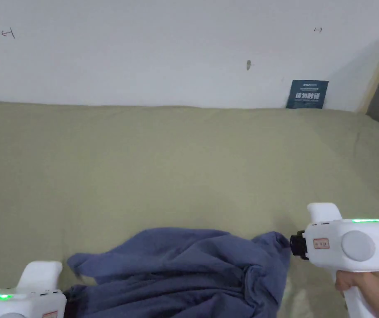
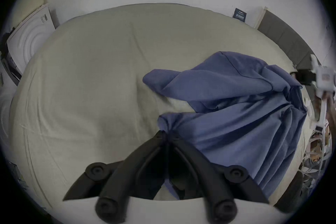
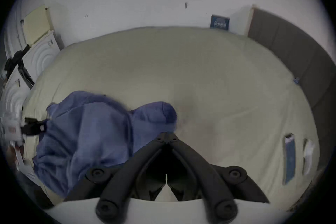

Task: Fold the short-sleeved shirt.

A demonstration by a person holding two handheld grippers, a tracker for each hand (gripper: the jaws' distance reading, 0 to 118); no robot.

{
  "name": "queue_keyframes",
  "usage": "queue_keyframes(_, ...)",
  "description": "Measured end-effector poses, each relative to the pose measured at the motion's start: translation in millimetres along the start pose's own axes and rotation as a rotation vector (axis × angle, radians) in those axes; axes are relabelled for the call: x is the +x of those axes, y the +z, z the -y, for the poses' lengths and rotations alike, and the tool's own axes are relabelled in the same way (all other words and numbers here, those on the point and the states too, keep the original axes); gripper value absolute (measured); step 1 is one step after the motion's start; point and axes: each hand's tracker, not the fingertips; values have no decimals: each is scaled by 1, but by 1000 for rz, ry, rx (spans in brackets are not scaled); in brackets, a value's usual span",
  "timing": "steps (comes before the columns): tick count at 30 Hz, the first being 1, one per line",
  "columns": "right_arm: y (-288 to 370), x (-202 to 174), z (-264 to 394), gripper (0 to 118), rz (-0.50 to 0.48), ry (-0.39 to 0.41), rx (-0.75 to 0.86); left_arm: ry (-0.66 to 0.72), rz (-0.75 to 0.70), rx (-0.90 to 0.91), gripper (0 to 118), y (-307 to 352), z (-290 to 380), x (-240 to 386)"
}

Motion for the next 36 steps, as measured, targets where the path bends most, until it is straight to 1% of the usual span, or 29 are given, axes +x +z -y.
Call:
queue_keyframes(1,-10,0,-5,13,9,3,-9,-1,1,-1,2,0,0,0)
queue_keyframes(2,-18,-2,-8,49,19,24,-38,1,2,-2,2,-1,0,0)
queue_keyframes(3,-29,-3,-11,96,14,46,-94,2,5,-4,2,-3,0,0)
queue_keyframes(4,-24,-3,-7,115,48,46,-84,5,8,-5,2,-4,-1,-1)
queue_keyframes(5,-26,-10,-9,109,32,61,-81,11,10,-5,2,-5,0,-1)
queue_keyframes(6,-27,-15,-9,106,83,75,-108,22,15,-6,2,-5,0,-1)
queue_keyframes(8,-47,-10,4,109,78,89,-126,28,17,-7,2,-6,1,-2)
queue_keyframes(9,-48,-10,8,107,82,77,-140,29,17,-7,2,-6,1,-1)
queue_keyframes(10,-43,-10,10,102,57,20,-142,37,18,-7,2,-5,1,-1)
queue_keyframes(11,-38,-10,10,92,54,-7,-135,41,18,-8,2,-4,1,-2)
queue_keyframes(12,-33,-5,3,70,44,7,-121,43,19,-11,2,-2,-1,-2)
queue_keyframes(13,-21,-5,3,8,37,22,-93,56,20,-15,2,3,-4,-2)
queue_keyframes(14,-12,-4,1,0,-5,10,-71,66,19,-15,2,9,-5,-3)
queue_keyframes(15,1,-3,-2,0,24,6,-58,86,6,7,2,20,-6,-6)
queue_keyframes(16,22,3,-5,0,-13,-22,-23,63,-13,24,2,33,-10,-7)
queue_keyframes(17,39,6,-8,0,-23,-25,4,45,-43,58,2,50,-14,-10)
queue_keyframes(21,118,17,-20,0,-3,-1,146,76,-112,186,2,132,-32,-36)
queue_keyframes(22,140,20,-24,0,7,5,176,84,-156,223,2,155,-37,-44)
queue_keyframes(23,159,23,-28,0,20,2,209,72,-176,240,2,173,-41,-52)
queue_keyframes(26,231,29,-36,0,15,-31,293,111,-224,340,2,239,-54,-71)
queue_keyframes(27,249,28,-36,0,18,-22,308,110,-219,334,2,254,-59,-76)
queue_keyframes(29,288,29,-41,0,24,-13,357,105,-268,399,2,287,-68,-80)
queue_keyframes(31,321,25,-42,0,21,-11,407,125,-253,434,2,319,-75,-76)
queue_keyframes(32,329,30,-50,0,8,-17,411,139,-246,454,2,331,-79,-75)
queue_keyframes(36,374,23,-67,0,33,6,491,98,-285,519,2,373,-100,-60)
